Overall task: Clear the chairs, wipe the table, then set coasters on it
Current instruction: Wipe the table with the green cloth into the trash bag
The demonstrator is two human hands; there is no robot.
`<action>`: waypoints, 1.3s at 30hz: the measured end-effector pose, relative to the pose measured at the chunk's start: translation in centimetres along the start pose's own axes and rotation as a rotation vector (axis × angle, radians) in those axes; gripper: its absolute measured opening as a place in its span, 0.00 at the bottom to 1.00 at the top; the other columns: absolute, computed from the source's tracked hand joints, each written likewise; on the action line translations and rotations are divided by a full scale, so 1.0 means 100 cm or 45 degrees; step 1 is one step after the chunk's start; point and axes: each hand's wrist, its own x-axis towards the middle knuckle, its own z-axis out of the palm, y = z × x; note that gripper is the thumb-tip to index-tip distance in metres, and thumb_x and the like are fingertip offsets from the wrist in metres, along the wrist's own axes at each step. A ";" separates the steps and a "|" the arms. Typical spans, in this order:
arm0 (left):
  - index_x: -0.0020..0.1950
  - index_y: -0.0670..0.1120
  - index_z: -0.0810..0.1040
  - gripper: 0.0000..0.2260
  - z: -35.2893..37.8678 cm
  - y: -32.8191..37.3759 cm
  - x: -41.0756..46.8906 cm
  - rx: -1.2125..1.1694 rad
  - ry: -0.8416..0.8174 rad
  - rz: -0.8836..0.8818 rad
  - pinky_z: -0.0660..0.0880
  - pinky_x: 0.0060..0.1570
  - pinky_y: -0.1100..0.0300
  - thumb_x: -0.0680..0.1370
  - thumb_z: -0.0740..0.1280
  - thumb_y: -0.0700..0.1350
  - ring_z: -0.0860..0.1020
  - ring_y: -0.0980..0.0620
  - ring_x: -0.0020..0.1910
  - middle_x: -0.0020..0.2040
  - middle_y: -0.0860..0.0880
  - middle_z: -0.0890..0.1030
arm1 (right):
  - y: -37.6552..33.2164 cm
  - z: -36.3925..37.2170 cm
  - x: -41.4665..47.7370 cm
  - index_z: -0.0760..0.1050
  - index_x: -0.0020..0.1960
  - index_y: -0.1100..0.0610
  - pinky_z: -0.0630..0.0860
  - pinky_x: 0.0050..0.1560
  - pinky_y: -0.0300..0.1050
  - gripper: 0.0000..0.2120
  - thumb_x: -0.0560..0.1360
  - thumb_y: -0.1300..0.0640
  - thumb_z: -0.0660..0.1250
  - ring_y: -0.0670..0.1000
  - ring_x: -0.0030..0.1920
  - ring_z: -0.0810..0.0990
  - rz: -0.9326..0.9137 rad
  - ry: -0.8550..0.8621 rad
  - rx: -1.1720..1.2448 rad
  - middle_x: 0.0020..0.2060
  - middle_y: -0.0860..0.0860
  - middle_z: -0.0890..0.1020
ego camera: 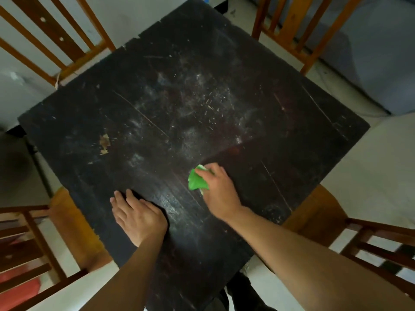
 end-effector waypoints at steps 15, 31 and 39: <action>0.74 0.38 0.64 0.24 0.003 -0.003 0.002 0.065 -0.020 -0.006 0.54 0.75 0.42 0.79 0.50 0.45 0.55 0.39 0.77 0.77 0.37 0.61 | 0.056 -0.046 0.089 0.72 0.66 0.60 0.71 0.59 0.54 0.27 0.67 0.68 0.67 0.64 0.57 0.72 0.303 0.310 -0.513 0.60 0.62 0.73; 0.71 0.34 0.67 0.19 -0.015 -0.006 0.021 -0.118 -0.045 -0.004 0.55 0.74 0.42 0.82 0.57 0.40 0.60 0.35 0.74 0.74 0.34 0.64 | 0.159 -0.180 0.062 0.77 0.64 0.56 0.74 0.61 0.59 0.18 0.75 0.60 0.67 0.65 0.60 0.75 0.974 0.728 -0.225 0.61 0.62 0.75; 0.73 0.34 0.63 0.22 0.003 0.004 0.017 -0.023 -0.017 -0.077 0.47 0.77 0.45 0.82 0.53 0.44 0.53 0.38 0.77 0.76 0.35 0.59 | 0.065 -0.045 0.014 0.76 0.62 0.59 0.72 0.53 0.56 0.29 0.62 0.71 0.67 0.65 0.51 0.73 0.334 0.420 -0.445 0.57 0.62 0.75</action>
